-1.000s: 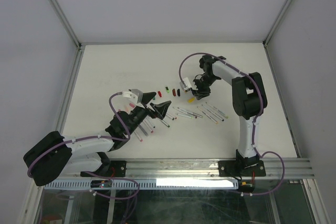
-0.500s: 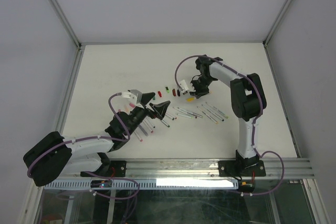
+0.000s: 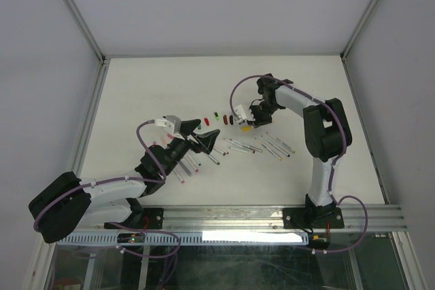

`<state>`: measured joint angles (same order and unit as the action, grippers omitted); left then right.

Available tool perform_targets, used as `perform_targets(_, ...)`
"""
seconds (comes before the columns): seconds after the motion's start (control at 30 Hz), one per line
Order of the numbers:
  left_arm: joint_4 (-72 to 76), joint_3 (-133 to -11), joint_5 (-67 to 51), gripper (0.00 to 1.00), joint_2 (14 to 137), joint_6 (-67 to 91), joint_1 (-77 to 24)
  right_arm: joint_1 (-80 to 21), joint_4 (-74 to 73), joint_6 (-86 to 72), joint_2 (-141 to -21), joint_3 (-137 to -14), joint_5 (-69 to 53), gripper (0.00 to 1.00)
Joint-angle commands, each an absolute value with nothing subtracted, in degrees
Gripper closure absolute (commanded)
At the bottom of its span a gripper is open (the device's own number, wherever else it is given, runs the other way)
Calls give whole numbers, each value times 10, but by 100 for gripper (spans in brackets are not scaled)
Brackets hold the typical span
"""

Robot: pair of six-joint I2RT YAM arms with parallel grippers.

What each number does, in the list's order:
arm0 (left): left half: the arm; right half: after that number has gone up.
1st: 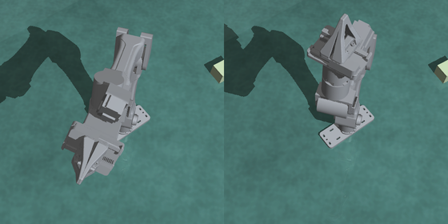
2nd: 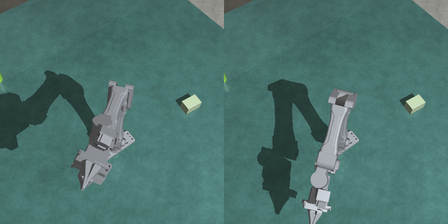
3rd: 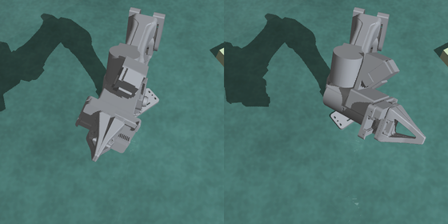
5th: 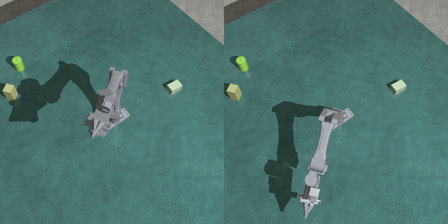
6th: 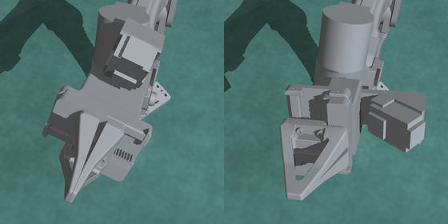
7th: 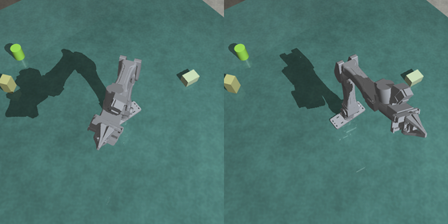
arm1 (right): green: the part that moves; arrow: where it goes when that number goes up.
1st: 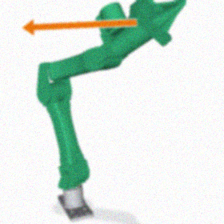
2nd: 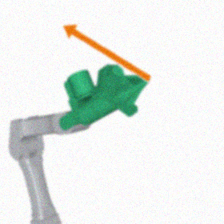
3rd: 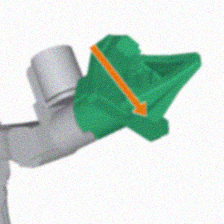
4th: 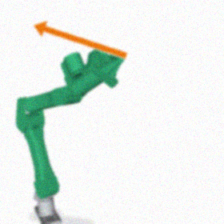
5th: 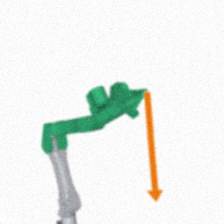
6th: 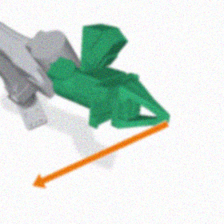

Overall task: Open the pen caps
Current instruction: Pick up the pen from the center of the board.

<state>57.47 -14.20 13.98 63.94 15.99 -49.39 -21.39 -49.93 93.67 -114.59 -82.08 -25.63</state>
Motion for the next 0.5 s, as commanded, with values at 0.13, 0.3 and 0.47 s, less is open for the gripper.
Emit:
perform_targets(0.13, 659, -157, 83, 1, 656, 236, -482, -186, -455, 894, -1055, -801, -356, 100)
perform_targets(0.3, 735, -157, -6, 1, 696, 349, -422, -167, -467, 866, -1027, -808, -428, 100)
perform_targets(0.47, 868, -166, -66, 1, 785, 493, -362, -153, -468, 775, -999, -825, -520, 100)
